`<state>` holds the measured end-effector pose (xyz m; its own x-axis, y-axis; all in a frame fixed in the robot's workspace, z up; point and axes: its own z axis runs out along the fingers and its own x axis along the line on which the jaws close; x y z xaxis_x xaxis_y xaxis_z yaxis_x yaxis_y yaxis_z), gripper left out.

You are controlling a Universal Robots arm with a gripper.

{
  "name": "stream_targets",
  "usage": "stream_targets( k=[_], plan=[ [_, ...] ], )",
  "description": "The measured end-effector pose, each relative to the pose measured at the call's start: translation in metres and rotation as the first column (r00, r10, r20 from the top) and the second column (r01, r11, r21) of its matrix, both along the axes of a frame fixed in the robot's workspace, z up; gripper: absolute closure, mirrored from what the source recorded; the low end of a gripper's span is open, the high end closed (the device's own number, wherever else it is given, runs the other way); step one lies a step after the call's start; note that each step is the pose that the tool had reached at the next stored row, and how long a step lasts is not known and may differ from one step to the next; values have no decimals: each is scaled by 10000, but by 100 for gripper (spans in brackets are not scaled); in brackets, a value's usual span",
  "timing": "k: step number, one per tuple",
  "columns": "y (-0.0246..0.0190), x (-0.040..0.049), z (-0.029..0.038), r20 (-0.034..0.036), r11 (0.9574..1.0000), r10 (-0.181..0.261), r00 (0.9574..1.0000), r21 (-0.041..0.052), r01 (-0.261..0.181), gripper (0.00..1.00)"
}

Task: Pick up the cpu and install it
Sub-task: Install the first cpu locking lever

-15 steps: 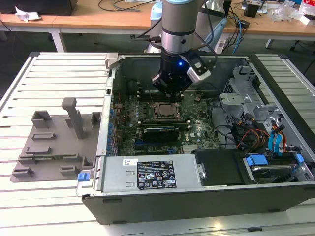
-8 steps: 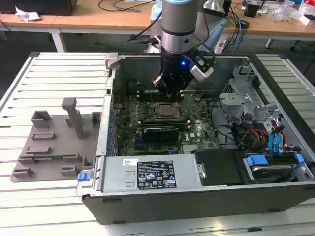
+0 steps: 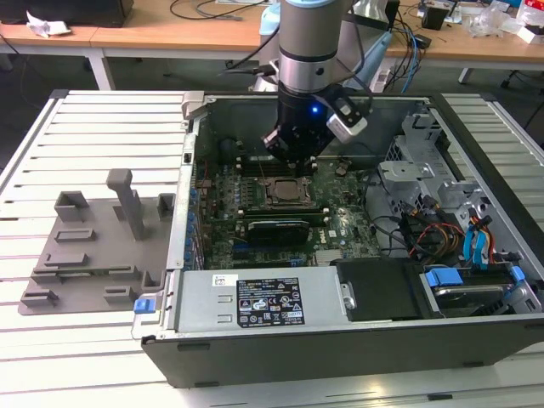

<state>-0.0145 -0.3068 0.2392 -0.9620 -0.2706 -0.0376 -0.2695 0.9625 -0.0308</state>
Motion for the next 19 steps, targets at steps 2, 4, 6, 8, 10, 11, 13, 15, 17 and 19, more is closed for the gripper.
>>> stream_targets(
  k=[2,4,6,8,10,11,13,15,17,19],
  plan=[
    [0,0,0,0,9997,-244,9997,-3,244,89],
    [0,0,0,0,9988,-495,9988,-4,495,89],
    [0,0,0,0,9974,-720,9974,-6,720,89],
    [0,0,0,0,9954,-956,9954,-7,956,89],
    [0,0,0,0,9917,-1283,9917,-8,1283,89],
    [0,0,0,1,9890,-1479,9890,-7,1479,89],
    [0,0,0,0,9865,-1639,9865,-7,1639,89],
    [0,0,0,0,9835,-1807,9835,-7,1807,89],
    [0,0,0,1,9797,-2003,9797,-7,2003,89],
    [0,0,0,1,9694,-2454,9694,-8,2454,89]
  ],
)
